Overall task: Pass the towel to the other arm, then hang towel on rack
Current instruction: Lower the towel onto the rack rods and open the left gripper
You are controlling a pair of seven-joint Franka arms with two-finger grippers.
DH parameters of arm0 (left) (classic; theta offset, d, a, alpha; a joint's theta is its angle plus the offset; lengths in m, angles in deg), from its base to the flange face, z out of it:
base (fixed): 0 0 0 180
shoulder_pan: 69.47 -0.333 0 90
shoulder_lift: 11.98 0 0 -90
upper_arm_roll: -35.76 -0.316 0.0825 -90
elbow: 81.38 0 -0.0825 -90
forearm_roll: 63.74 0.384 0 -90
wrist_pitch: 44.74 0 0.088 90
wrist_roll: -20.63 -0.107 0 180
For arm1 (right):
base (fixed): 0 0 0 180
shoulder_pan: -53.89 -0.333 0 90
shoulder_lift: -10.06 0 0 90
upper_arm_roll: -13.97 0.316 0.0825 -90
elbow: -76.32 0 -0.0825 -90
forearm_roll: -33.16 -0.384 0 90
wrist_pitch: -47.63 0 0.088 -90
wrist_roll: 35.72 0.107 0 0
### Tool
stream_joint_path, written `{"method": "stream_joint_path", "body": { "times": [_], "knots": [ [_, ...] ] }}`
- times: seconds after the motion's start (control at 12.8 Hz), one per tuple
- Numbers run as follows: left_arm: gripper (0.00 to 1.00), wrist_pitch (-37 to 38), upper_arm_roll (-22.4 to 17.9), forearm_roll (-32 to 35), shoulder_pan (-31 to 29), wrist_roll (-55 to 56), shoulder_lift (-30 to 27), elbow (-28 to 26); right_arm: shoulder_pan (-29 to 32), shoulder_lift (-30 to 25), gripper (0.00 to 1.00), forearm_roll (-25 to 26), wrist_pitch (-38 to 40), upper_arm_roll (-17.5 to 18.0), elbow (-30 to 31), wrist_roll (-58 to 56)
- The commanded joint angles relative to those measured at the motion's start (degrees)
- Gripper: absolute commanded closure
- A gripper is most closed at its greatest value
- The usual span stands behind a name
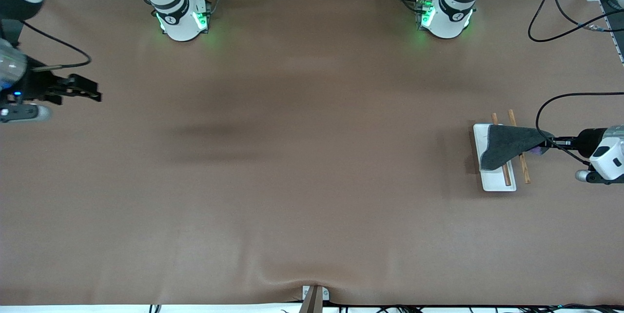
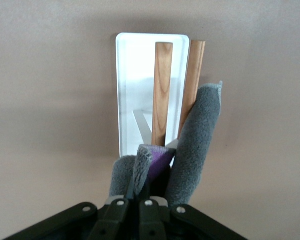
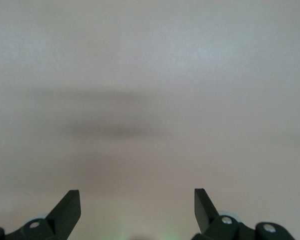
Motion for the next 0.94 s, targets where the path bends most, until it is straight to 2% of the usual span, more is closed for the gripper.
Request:
{"method": "stream_joint_path", "body": {
  "times": [0.0,0.08,0.16,0.31,0.55,0.7,0.86],
  "knots": [
    [0.34,-0.1,0.51,1.21,-0.05,-1.17,1.48,1.9,-0.05,0.67,0.0,0.27,1.1,0.99,-4.47,-0.74],
    [0.03,-0.1,0.51,1.12,0.04,-1.17,1.48,1.9,-0.05,0.24,0.0,-0.16,1.45,1.08,-4.73,-0.21],
    [0.0,-0.1,0.51,1.12,0.21,-1.17,1.4,1.9,-0.14,0.15,0.0,-0.42,3.37,1.52,-6.13,1.27],
    [0.0,-0.1,0.6,1.21,0.04,-1.61,1.13,1.9,-0.57,0.23,0.0,-2.18,10.12,1.43,-10.53,0.85],
    [0.0,-0.18,0.51,0.59,-1.8,-5.83,1.22,1.81,-0.22,0.67,0.0,-1.83,9.8,1.26,-11.15,0.93],
    [0.0,-0.45,0.78,0.59,-3.3,-7.49,1.39,1.72,-0.05,0.67,0.0,-1.83,9.98,1.17,-13.69,0.85],
    [0.0,-1.85,0.78,-0.63,-4.44,-11.52,1.66,1.2,-0.48,-1.16,0.0,-2.1,10.86,1.17,-11.43,0.94]
  ]
}}
